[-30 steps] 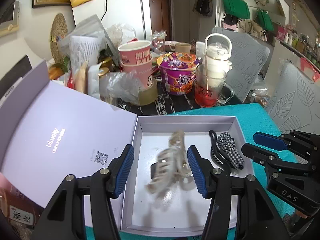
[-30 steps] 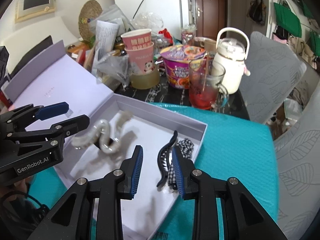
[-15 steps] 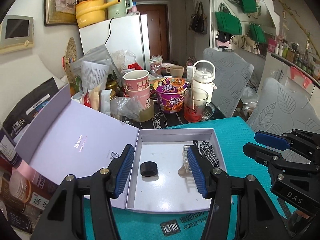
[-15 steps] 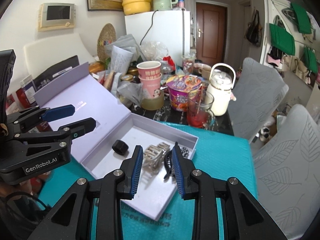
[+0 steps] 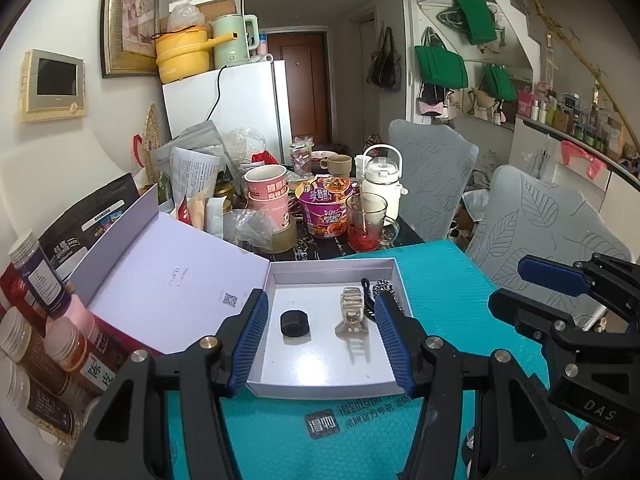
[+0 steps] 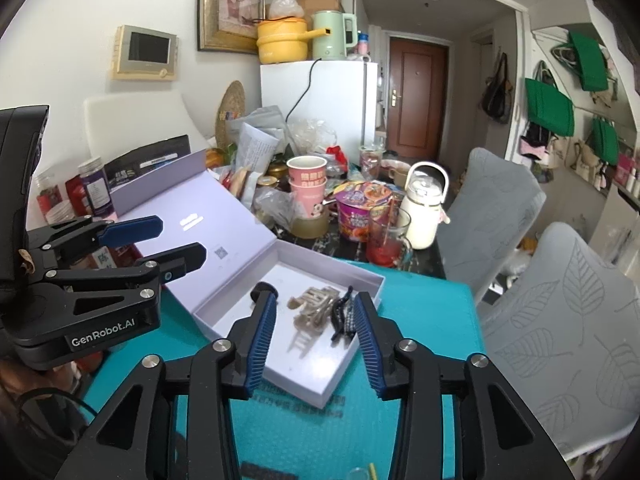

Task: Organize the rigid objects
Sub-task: 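Withdraw both grippers from the box toward the loose items on the mat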

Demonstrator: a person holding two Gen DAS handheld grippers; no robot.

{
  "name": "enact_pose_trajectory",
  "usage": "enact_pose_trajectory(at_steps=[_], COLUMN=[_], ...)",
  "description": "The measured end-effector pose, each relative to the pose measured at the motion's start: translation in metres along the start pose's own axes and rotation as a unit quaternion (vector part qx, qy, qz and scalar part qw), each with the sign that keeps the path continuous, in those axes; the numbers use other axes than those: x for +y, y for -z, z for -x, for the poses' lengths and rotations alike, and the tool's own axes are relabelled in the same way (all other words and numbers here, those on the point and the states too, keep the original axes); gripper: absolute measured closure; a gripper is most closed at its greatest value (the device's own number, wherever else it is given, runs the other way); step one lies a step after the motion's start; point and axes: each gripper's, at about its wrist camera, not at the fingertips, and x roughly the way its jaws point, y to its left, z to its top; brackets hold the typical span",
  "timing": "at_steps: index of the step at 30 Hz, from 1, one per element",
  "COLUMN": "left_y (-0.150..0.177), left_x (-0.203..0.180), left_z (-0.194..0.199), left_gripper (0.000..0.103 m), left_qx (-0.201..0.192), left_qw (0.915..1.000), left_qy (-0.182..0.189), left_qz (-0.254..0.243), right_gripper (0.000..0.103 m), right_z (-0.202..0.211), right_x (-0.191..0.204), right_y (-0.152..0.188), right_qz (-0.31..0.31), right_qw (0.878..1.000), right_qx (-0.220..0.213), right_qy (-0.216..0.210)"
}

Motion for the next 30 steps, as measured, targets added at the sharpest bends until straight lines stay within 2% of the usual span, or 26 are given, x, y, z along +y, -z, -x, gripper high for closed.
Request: enact_pose_trajectory(at_steps=[2, 4, 11, 17, 30], left_y=[0.004, 0.009, 0.026, 0.044, 0.09], left_x=[-0.002, -0.005, -0.019, -0.034, -0.063], left_z=[0.009, 0.02, 0.047, 0.063, 0.076], left_gripper=[0.03, 0.025, 0.025, 0.025, 0.025], left_qx=[-0.008, -0.02, -0.023, -0.029, -0.003], left_qw=[1.0, 0.9998, 0.9997, 0.9991, 0.9966], left_qy=[0.001, -0.004, 0.0, 0.008, 0.059], left_qz=[0.001, 0.0, -0.009, -0.029, -0.059], right_gripper=[0.057, 0.052, 0.038, 0.031, 0.027], right_z=[0.012, 0.02, 0.052, 0.077, 0.097], right_x=[0.003, 0.005, 0.009, 0.01, 0.013], right_y=[0.006, 0.01, 0.034, 0.06, 0.11], right_qz=[0.002, 0.002, -0.006, -0.015, -0.038], right_qw=[1.0, 1.0, 1.0, 0.999, 0.999], right_qx=[-0.004, -0.006, -0.019, -0.024, -0.002], right_qy=[0.003, 0.003, 0.01, 0.019, 0.035])
